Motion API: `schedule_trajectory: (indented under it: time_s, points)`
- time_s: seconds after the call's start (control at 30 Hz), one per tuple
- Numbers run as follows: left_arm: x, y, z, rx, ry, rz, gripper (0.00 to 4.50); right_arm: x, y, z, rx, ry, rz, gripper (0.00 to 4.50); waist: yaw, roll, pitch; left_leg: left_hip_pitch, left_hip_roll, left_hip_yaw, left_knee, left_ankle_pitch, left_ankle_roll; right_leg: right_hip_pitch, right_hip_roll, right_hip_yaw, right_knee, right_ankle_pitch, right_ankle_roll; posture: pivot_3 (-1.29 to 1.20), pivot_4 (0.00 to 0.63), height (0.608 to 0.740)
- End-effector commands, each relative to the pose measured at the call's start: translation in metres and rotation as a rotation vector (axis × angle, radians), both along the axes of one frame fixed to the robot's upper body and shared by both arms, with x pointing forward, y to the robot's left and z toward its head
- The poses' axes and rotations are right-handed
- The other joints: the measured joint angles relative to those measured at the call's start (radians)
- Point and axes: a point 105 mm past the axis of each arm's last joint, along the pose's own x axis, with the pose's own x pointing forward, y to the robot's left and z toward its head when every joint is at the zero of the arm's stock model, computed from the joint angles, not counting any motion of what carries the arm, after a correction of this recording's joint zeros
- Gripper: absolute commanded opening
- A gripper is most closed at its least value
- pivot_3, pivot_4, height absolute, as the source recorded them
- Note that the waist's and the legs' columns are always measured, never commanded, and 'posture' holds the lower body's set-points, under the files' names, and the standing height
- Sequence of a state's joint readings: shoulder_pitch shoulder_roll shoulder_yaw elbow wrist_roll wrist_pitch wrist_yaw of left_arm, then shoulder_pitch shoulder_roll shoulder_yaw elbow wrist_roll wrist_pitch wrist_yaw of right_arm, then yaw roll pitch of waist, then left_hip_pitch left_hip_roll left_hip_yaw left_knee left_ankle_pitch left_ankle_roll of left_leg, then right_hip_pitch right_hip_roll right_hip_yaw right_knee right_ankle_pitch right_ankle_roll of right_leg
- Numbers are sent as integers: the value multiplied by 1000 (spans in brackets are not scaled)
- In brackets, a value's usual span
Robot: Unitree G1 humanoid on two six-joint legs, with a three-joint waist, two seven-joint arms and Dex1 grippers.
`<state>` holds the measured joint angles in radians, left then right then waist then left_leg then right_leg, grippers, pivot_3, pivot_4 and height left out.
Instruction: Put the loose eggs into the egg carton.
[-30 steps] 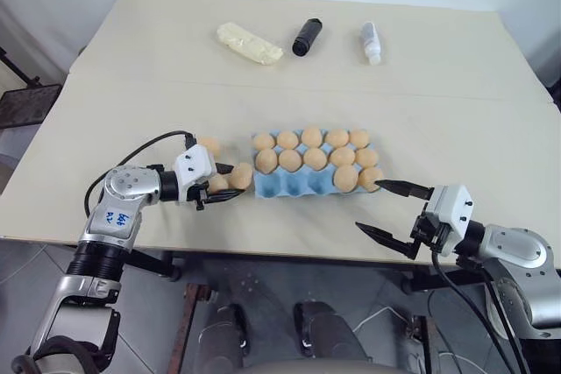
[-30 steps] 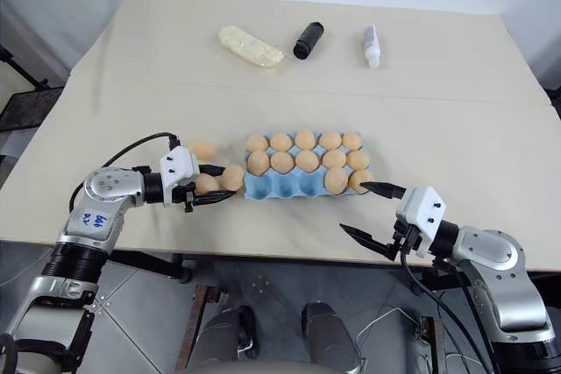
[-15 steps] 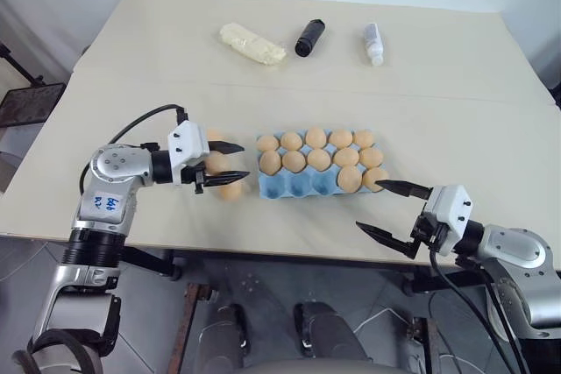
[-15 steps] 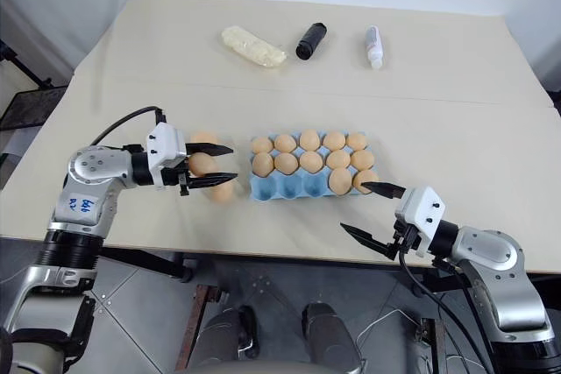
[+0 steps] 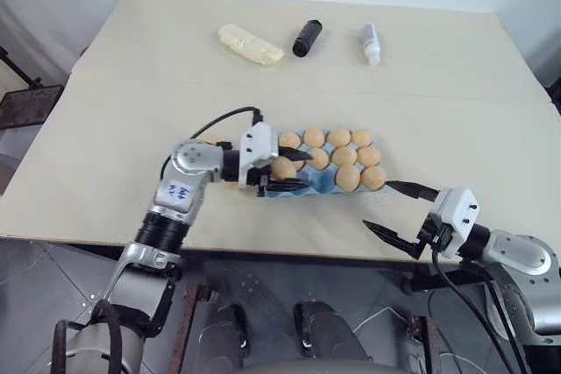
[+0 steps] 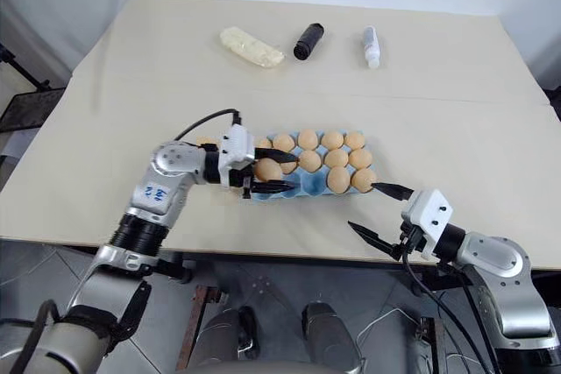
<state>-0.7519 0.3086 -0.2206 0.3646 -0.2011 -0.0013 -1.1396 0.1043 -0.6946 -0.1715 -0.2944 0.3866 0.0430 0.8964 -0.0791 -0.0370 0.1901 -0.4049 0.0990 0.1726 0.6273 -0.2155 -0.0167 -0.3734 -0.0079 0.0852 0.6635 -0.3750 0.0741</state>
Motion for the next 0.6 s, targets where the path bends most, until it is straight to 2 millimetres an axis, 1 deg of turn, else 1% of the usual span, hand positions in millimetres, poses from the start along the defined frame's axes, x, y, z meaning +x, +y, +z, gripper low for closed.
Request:
schedule_trajectory:
  time_s: [0.03,0.23,0.37,0.43,0.5,0.57,0.6]
  points:
    - [5,-27,-2,11,-35,-31,2280,-5,-3,14,6,-70,-30,4500,3,0,0,0,0,0,0,0,0,0,0,0,0,0,0,0,150,740]
    - [10,-57,-3,-25,-39,-45,2280,-11,-2,14,18,-78,-66,4500,5,0,0,-1,-1,0,1,-2,2,0,-1,1,-2,0,1,0,150,740]
    - [11,-61,-7,-17,-33,-52,2280,-15,0,14,27,-81,-80,4500,3,0,0,-1,-1,0,0,-2,1,0,0,1,-2,0,1,0,150,740]
    - [11,-59,-5,-45,-22,-58,2833,-16,1,14,33,-81,-85,4500,0,0,0,-1,-1,0,0,-2,1,0,0,1,-2,0,1,0,150,740]
    - [5,-57,0,-71,-29,-91,3323,-16,2,14,37,-81,-88,4500,1,0,0,-1,-1,0,0,-2,1,0,0,1,-2,0,1,0,150,740]
    - [0,-50,4,-83,-44,-117,4000,-16,3,13,40,-80,-85,4500,0,0,0,-1,0,0,0,-2,1,0,0,1,-1,0,1,0,150,740]
    - [0,-44,8,-94,-55,-113,4255,-16,4,13,43,-79,-82,4500,0,0,0,-1,0,0,0,-2,1,0,0,1,-2,0,1,0,150,740]
